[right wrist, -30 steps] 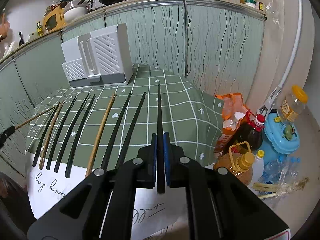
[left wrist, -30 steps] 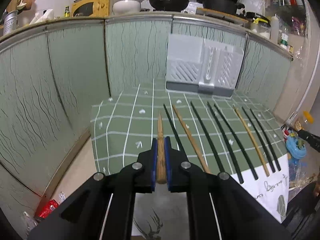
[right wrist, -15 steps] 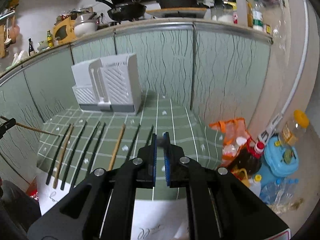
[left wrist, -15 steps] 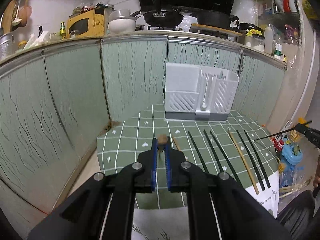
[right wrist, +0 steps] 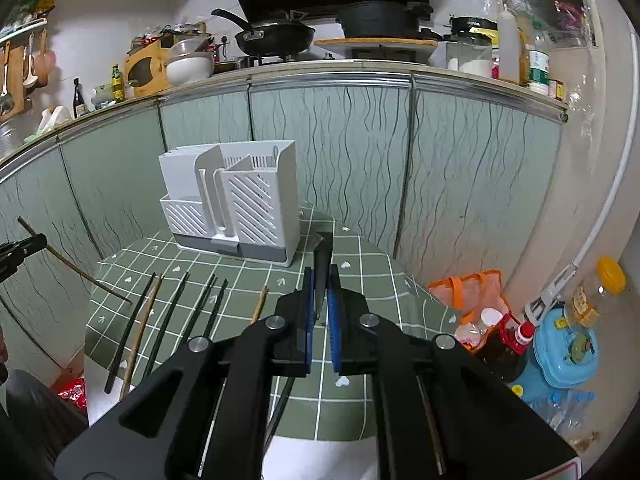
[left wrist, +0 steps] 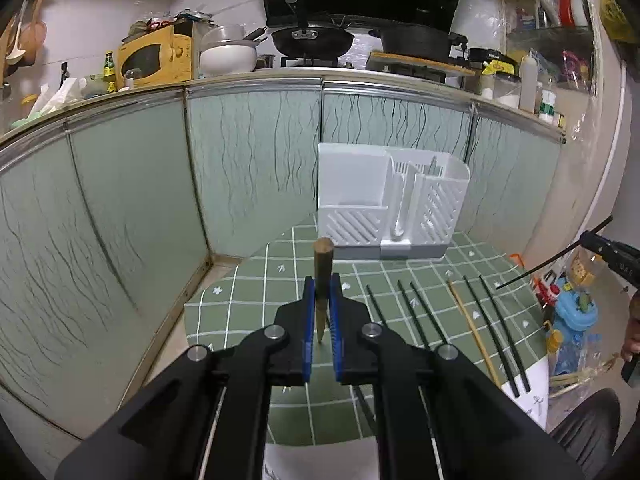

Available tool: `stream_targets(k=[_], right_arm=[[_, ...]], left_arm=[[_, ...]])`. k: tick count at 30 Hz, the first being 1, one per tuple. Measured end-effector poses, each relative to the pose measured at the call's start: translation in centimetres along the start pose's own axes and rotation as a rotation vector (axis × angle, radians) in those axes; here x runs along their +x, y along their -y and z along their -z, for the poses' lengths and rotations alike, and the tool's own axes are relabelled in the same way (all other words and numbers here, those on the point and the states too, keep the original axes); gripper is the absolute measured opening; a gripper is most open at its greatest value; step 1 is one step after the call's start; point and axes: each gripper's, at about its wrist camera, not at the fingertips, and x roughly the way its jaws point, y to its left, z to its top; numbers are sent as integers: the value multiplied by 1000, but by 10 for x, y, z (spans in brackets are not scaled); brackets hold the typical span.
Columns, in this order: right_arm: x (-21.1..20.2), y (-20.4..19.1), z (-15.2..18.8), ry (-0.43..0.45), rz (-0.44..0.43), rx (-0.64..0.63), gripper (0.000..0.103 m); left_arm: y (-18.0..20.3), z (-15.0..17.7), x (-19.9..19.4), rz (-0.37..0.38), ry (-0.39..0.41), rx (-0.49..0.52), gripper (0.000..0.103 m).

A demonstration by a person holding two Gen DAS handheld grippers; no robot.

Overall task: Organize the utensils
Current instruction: 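Lift the wooden chopstick with the left tool while the right tool lifts the black chopstick toward the holder, then drop the wooden chopstick into the white holder with the left tool while the right tool drops the black one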

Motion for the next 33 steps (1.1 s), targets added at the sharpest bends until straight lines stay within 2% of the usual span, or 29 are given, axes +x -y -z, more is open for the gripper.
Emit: stream_targets(k=[8,13,19,24,33], right_arm=[[-4,-5,-39,21,-71,-6,6],[-5,-18,-64,28,-133,-38,6],[-3,-23,-92,53,-181,-57,6],[-6,-19,-117,80,-189,-40,6],[4,-28,-159,107,-186,-72,6]], left_arm=[[7,-51,-4,70,56,17,7],[30,-88,-1,111,77,55,7],[59,-117,5,156,99,98,7],[80,-141,14,204,126,97,7],[107,-173,35,237,155,125,7]])
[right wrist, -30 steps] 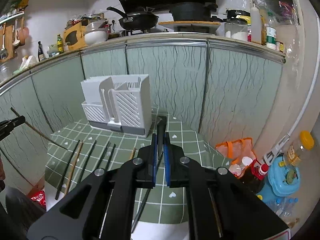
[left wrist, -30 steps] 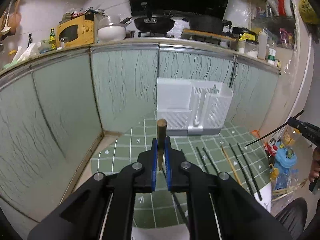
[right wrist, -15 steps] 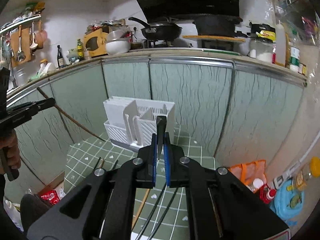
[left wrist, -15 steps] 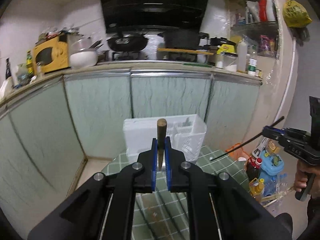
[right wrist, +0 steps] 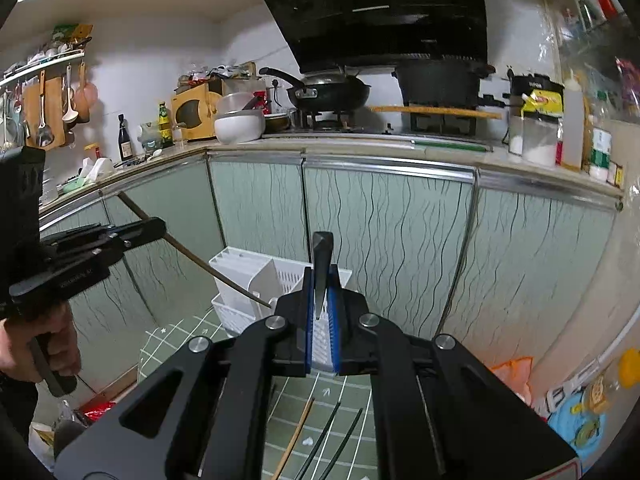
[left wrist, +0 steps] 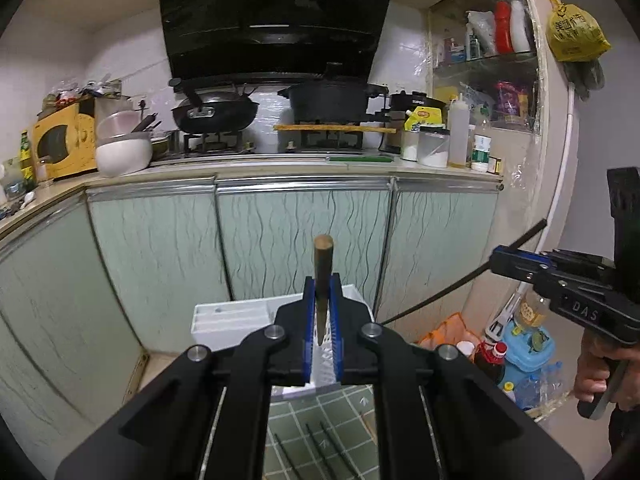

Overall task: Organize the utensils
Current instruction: 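Drop the wooden chopstick into the white holder with the left tool while the right tool drops the black one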

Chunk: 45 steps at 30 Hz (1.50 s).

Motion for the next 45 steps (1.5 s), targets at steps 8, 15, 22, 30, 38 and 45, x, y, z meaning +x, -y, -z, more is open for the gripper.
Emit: stream_targets(k=[8,15,22,30,38,45], right_arm=[[56,2,-8,-63,0,-31,6],[106,15,10,-135,-37,-25,6],[111,27,25,-136,-11,-13,79],[83,26,22,-107,59,-37,95],[57,22,6,-66,91,10,95],[38,8,-3,-38,72,0,95]], left_arm=[[2,-2,48,25,-18,-3,7],[-13,17,90,59,-63,-31,7],[-23,34,87,-3,-56,-16,92],[-32,42,61,-52,-53,-51,98],[-22,49,38,-50,-48,-20,98],[-11,42,16,-56,-17,0,98]])
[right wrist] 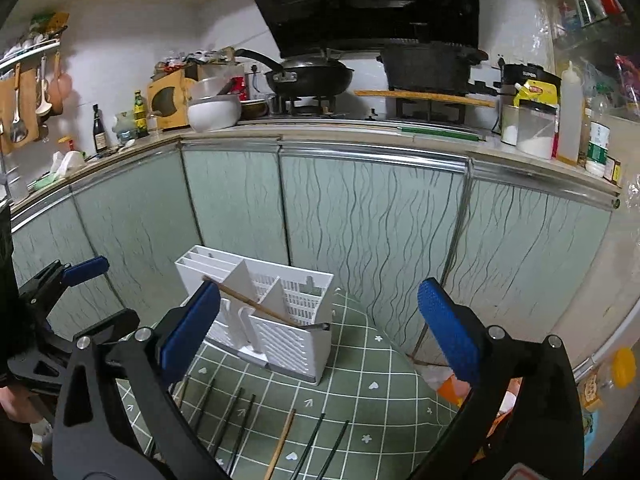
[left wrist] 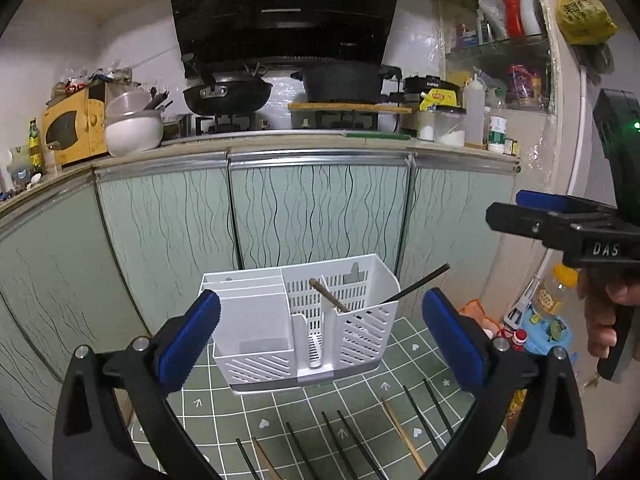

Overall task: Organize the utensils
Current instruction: 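Drop the wooden chopstick into the white holder with the left tool while the right tool drops the black one, then move both open tools back down toward the remaining chopsticks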

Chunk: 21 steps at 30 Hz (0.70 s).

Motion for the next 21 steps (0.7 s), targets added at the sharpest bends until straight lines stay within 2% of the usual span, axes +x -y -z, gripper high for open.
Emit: stream_targets(k=[8,14,21], right_arm=[[-28,-5,10,12,-8,-16,95],[-47,-1,45,7,-1,-12,95],[-56,2,85,4,5,-10,95]], left_arm=[[2,0,-29,-33,23,19,98],[-10,20,-52,-61,44,-24,98],[-19,52,-67,-77,31,-40,98]])
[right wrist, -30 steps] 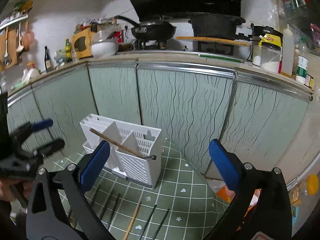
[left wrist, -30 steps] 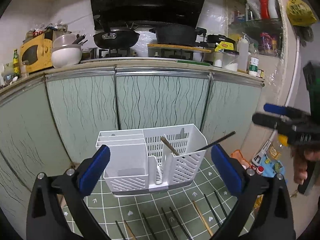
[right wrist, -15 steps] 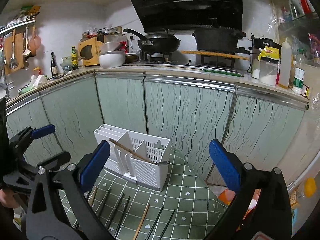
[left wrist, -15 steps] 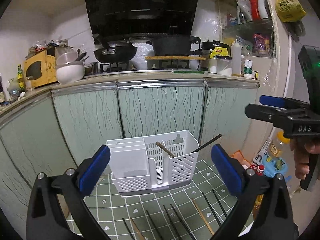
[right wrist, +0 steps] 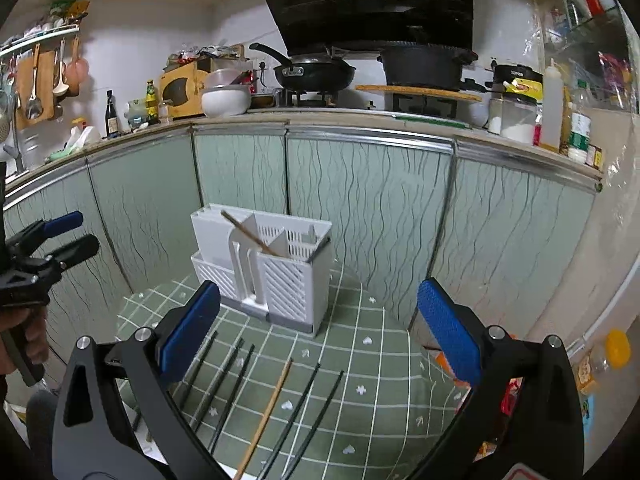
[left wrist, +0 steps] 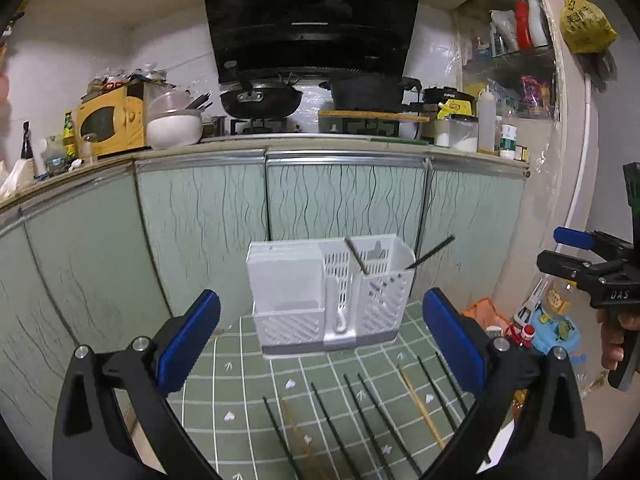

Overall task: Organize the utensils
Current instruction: 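Move both open tools back down toward the remaining chopsticks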

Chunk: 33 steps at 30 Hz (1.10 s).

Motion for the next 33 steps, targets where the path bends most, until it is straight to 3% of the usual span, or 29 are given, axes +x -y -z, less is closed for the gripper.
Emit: stream_targets(k=[4,12,18,33], right_arm=[[-3,0,23,-11,-5,28,95],[-21,-14,56,30,50,-33,95],[-25,-25,81,17,64,-77,95],[-10,-29,140,-52,63,-46,95]], left_arm=[[-8,25,-7,-24,8,-9,98],[-25,71,-21,-87,13,-18,98],[-32,101,-22,-143,-32,-3,98],[-19,159,-18,-157,-114,15,98]])
